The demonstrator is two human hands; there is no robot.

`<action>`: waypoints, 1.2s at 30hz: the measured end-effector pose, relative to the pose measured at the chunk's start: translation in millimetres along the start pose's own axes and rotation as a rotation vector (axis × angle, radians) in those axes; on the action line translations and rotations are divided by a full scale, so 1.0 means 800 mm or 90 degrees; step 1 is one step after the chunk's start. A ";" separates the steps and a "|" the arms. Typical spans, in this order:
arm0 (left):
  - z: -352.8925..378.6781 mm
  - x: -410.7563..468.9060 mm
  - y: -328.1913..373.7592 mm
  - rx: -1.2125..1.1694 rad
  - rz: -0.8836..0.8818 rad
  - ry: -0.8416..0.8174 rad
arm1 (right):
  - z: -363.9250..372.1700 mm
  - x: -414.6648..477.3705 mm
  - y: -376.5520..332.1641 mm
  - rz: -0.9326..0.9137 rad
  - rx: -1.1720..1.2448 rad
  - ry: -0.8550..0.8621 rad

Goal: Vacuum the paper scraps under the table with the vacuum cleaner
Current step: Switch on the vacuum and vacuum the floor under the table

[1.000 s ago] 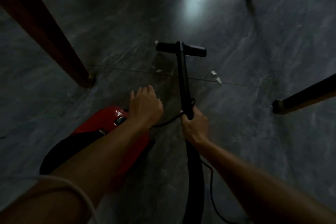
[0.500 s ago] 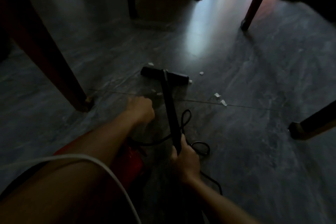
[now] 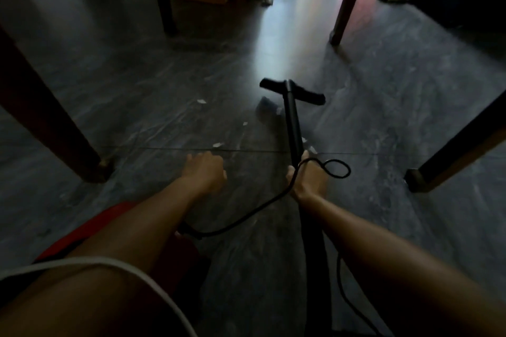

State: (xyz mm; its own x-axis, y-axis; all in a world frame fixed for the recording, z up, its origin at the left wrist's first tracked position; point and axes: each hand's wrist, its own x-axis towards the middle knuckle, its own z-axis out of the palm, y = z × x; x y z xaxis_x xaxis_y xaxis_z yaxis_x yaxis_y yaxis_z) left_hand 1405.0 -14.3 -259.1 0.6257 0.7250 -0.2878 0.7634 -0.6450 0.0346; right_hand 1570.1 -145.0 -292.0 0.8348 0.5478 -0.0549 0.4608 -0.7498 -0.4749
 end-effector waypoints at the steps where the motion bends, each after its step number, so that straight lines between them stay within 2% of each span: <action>1: -0.001 0.002 0.007 -0.003 0.004 0.003 | -0.004 0.000 0.013 0.011 0.004 -0.003; 6: 0.003 0.004 0.045 -0.028 0.045 -0.012 | 0.001 -0.066 0.068 0.019 -0.002 -0.075; 10: 0.006 0.005 0.059 -0.030 0.065 0.000 | 0.018 -0.149 0.075 0.032 0.007 -0.138; 14: 0.008 0.008 0.061 -0.033 0.077 0.009 | 0.017 -0.128 0.084 0.021 -0.046 -0.106; 19: 0.004 0.005 0.072 -0.024 0.083 -0.010 | -0.030 -0.092 0.096 0.126 -0.088 -0.052; 23: -0.001 0.004 0.088 -0.025 0.110 0.016 | -0.022 -0.179 0.113 0.106 -0.047 -0.093; 28: -0.001 -0.002 0.083 -0.038 0.122 0.027 | 0.010 -0.270 0.105 0.084 -0.061 -0.236; 31: 0.000 -0.007 0.062 -0.032 0.105 0.019 | 0.012 -0.243 0.093 0.067 -0.049 -0.197; 36: -0.011 -0.018 0.005 -0.018 0.047 0.028 | 0.005 -0.105 0.047 0.016 -0.008 -0.131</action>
State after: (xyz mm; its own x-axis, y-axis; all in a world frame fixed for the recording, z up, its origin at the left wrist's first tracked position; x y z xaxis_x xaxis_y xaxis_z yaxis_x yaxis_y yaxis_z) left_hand 1400.6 -25.2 -246.7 0.6864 0.6859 -0.2417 0.7187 -0.6906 0.0810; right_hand 1516.3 -217.6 -308.7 0.7669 0.5928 -0.2457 0.4460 -0.7677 -0.4602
